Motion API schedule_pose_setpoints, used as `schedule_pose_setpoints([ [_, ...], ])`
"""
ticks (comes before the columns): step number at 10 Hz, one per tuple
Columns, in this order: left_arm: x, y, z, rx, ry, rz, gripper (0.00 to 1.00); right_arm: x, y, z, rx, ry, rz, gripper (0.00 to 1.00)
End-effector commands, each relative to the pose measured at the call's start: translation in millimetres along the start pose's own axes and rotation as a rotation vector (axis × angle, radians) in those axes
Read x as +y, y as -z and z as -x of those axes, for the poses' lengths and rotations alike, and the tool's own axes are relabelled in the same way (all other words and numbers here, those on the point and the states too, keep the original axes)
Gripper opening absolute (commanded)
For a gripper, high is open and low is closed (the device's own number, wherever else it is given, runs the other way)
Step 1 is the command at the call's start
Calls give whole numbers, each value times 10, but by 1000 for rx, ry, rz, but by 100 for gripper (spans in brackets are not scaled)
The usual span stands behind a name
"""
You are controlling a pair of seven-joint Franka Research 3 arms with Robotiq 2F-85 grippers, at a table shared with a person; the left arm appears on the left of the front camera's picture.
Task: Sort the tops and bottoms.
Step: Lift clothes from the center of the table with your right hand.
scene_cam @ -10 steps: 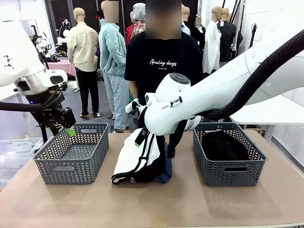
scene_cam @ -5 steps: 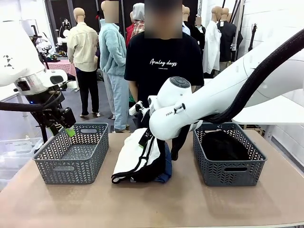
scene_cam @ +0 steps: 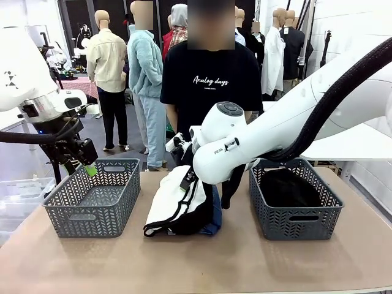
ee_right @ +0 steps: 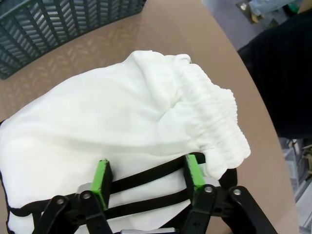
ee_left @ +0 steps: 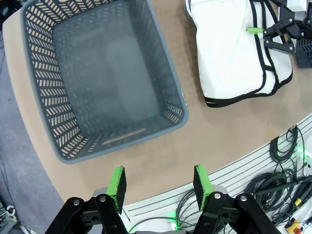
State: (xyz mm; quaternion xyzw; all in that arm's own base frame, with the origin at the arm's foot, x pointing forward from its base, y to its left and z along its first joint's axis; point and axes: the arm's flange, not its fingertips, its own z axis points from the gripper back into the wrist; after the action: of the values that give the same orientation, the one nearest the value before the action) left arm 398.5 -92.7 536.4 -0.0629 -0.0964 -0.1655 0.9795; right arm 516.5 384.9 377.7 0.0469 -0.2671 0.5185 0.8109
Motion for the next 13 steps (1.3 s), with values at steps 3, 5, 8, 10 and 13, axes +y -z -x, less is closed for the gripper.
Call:
schedule_pose_setpoints([
  [3, 28, -9, 5, -4, 5, -9, 72, -23, 7, 8, 15, 14, 33, 0],
  [5, 28, -9, 5, -4, 5, -9, 72, -45, -38, 25, -3, 34, 6, 0],
  [8, 28, -9, 5, -4, 5, -9, 72, -28, -648, -55, -92, 119, 29, 0],
  [10, 28, -9, 5, -4, 5, -9, 72, -129, -1475, -219, -206, 209, 45, 0],
  [13, 28, -9, 5, -4, 5, -9, 72, -243, -2660, -491, -326, 219, 127, 0],
])
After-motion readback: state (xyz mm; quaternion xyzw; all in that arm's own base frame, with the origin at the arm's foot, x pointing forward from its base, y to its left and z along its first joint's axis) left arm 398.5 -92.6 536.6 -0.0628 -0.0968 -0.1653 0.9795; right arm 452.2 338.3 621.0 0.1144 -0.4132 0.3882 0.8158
